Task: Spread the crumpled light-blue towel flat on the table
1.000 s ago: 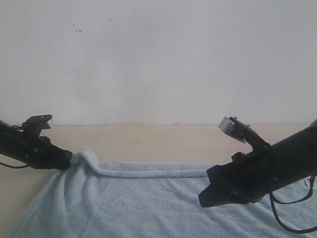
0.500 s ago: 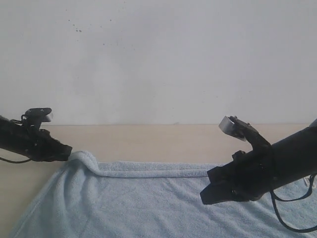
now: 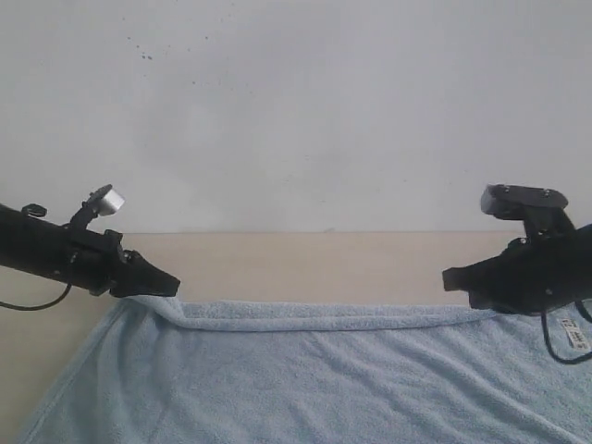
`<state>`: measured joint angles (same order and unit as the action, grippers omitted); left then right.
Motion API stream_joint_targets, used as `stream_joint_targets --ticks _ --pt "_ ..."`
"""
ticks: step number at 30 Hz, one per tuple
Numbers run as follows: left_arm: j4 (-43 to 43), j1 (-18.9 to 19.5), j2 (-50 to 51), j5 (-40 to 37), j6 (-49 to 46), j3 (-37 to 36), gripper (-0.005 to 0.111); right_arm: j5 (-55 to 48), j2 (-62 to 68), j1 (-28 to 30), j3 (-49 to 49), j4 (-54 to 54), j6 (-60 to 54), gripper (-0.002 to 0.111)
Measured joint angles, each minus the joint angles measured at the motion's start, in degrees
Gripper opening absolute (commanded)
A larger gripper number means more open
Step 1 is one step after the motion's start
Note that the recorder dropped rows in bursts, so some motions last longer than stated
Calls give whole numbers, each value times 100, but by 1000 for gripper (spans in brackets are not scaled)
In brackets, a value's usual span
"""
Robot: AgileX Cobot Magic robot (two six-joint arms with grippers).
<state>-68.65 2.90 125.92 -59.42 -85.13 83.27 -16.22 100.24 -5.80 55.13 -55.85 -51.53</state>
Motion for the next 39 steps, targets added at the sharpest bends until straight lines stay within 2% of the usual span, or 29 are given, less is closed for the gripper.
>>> stream_joint_targets --ticks 5,10,14,19,26,34,39 --pt "157 -54 0 -853 -2 0 4 -2075 1055 1074 1291 54 219 0" --pt "292 -500 125 -960 50 0 4 -3032 1835 1215 1927 97 273 0" --pt "755 -997 302 -645 132 -11 4 -3104 2041 1137 1973 146 273 0" --pt "803 -1303 316 122 221 -11 4 -2886 2066 1137 1984 158 273 0" --pt "823 -1377 405 1048 268 -11 4 -2463 2066 1137 2006 158 273 0" --pt "686 -1377 585 1394 293 -11 4 -2307 2066 1137 2006 158 201 0" --pt "405 -1414 598 1961 293 0 4 -2303 2066 1137 2006 168 65 0"
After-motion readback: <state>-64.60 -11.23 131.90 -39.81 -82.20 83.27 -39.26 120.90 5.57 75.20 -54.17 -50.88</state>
